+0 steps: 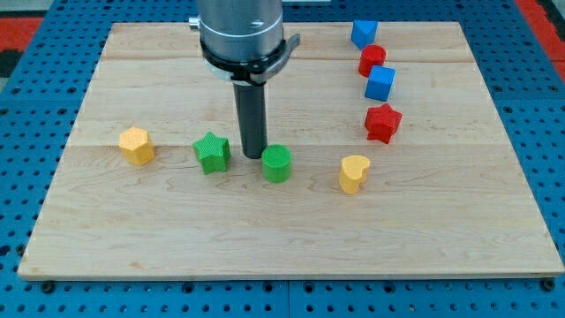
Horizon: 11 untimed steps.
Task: Adjust the green star horizontally to the green circle
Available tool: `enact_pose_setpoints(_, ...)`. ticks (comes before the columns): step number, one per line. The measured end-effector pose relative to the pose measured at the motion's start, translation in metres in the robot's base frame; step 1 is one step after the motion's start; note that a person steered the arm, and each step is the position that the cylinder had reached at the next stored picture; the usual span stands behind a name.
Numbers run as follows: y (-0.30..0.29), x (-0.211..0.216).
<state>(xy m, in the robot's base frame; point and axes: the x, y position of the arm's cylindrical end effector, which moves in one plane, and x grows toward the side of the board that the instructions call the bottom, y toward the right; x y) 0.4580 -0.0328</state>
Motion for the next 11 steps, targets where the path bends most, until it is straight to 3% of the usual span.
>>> enact_pose_setpoints(2,-0.04,-0.029)
enact_pose_setpoints(4,-0.067,0.0)
enact_pose_setpoints(5,-0.067,-0.042)
enact_pose_setpoints(8,-0.05,0.082)
enact_pose_setpoints(9,-0.055,0.103)
enact_pose_setpoints(11,-0.089,0.065)
